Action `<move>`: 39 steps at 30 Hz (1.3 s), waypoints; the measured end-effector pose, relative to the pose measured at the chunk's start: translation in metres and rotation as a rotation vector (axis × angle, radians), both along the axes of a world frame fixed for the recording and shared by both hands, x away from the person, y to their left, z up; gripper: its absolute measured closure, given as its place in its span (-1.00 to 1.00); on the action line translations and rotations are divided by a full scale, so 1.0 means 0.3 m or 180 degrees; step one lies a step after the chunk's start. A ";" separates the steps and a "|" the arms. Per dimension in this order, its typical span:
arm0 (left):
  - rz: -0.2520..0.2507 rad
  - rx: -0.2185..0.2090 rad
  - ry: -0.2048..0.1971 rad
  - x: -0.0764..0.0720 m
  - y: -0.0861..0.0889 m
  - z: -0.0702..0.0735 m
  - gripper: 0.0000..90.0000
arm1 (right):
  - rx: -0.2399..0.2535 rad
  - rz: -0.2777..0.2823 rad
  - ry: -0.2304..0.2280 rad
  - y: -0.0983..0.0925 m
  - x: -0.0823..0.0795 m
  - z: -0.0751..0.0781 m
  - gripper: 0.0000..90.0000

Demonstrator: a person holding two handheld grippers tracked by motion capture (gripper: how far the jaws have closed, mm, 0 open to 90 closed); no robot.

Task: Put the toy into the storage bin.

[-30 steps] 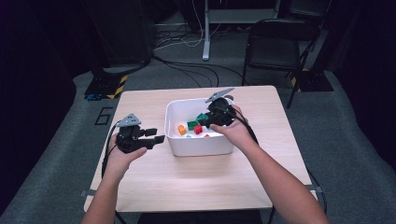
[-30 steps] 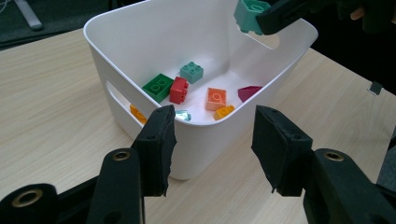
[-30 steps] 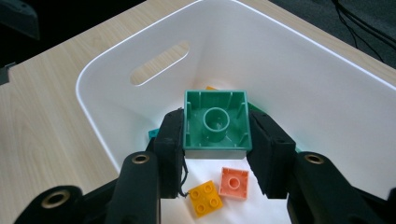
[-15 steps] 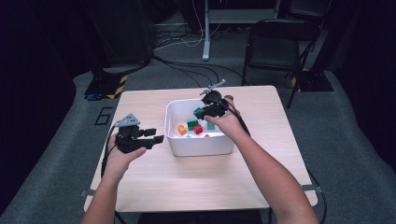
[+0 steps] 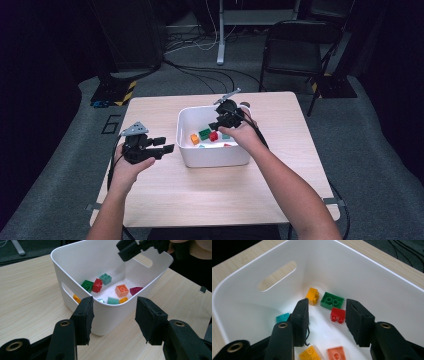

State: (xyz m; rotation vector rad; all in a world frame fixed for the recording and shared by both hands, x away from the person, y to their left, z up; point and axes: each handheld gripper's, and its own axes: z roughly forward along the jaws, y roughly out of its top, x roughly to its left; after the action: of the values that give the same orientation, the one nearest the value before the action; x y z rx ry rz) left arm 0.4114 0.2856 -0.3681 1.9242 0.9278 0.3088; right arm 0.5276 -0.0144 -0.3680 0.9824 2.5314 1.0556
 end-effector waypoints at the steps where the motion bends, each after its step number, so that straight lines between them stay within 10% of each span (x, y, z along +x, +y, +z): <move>1: 0.0012 0.0001 0.0005 0.000 0.002 0.001 0.06 | 0.0025 0.0014 0.0000 -0.003 -0.010 0.004 0.18; 20: 0.0141 0.0031 0.0071 0.019 0.019 -0.031 -0.06 | 0.0340 0.0177 -0.0202 -0.088 -0.216 0.062 -0.01; 39: 0.0243 0.0003 0.0210 0.053 0.039 -0.100 -0.07 | 0.0341 0.0172 -0.0410 -0.158 -0.375 -0.018 -0.12</move>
State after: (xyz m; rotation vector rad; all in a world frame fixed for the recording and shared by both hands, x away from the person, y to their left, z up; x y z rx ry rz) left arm 0.4272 0.2975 -0.3980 1.9126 1.0466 0.2917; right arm 0.4150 -0.0618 -0.3734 0.8469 2.4318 1.2395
